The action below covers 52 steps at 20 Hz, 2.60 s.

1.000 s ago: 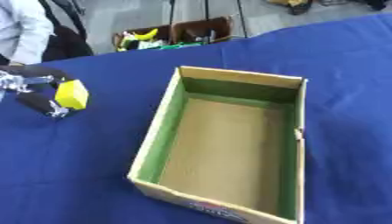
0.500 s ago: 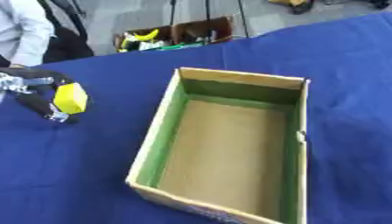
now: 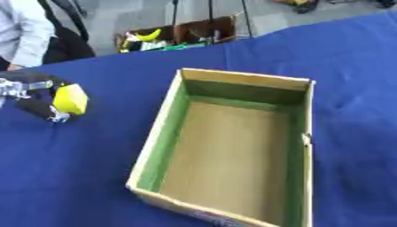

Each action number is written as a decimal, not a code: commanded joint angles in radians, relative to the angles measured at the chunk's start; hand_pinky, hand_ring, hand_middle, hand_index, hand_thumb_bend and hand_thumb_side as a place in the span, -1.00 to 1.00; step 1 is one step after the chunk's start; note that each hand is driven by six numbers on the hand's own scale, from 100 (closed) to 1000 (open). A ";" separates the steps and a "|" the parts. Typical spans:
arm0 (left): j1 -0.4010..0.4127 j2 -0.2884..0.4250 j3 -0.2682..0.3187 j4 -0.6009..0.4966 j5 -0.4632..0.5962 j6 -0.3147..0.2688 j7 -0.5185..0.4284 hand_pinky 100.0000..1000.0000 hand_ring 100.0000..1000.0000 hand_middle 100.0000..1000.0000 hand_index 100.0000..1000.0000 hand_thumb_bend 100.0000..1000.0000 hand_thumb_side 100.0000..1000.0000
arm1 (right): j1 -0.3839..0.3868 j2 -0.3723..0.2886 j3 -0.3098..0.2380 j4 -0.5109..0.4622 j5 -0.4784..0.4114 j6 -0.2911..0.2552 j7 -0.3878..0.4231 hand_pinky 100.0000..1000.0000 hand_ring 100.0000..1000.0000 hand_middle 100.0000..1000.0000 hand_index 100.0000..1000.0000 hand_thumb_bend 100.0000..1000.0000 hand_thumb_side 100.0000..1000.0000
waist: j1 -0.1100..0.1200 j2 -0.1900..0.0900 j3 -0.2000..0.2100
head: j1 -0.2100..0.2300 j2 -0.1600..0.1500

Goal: Pick up objects on the table and place them in the box.

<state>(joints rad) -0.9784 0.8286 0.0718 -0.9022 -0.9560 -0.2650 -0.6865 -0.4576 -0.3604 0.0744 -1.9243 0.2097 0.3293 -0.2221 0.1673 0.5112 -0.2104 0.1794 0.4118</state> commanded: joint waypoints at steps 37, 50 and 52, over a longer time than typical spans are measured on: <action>0.015 0.064 -0.096 -0.355 0.210 0.009 0.286 -0.92 -0.22 -0.22 -0.02 -1.00 -0.01 | 0.029 0.053 -0.001 -0.024 0.016 -0.002 -0.002 0.85 1.00 0.37 0.68 -1.00 0.94 | -0.024 -0.151 0.047 | -0.058 0.075; -0.037 -0.092 -0.213 -0.618 0.333 0.115 0.127 -0.94 -0.22 -0.24 -0.02 -1.00 -0.03 | 0.042 0.100 0.011 -0.026 0.028 -0.008 0.002 0.84 1.00 0.36 0.68 -1.00 0.92 | -0.030 -0.210 0.058 | -0.070 0.100; -0.045 -0.124 -0.234 -0.630 0.337 0.115 0.111 -0.94 -0.22 -0.23 -0.02 -1.00 -0.02 | 0.040 0.103 0.012 -0.027 0.028 -0.009 0.001 0.84 1.00 0.36 0.68 -1.00 0.92 | -0.031 -0.211 0.058 | -0.084 0.114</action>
<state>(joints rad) -1.0006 0.7004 -0.1608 -1.5098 -0.6255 -0.1511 -0.5647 -0.4088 -0.2552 0.0863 -1.9252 0.2278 0.3234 -0.2189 0.1452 0.3253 -0.1540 0.1015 0.5138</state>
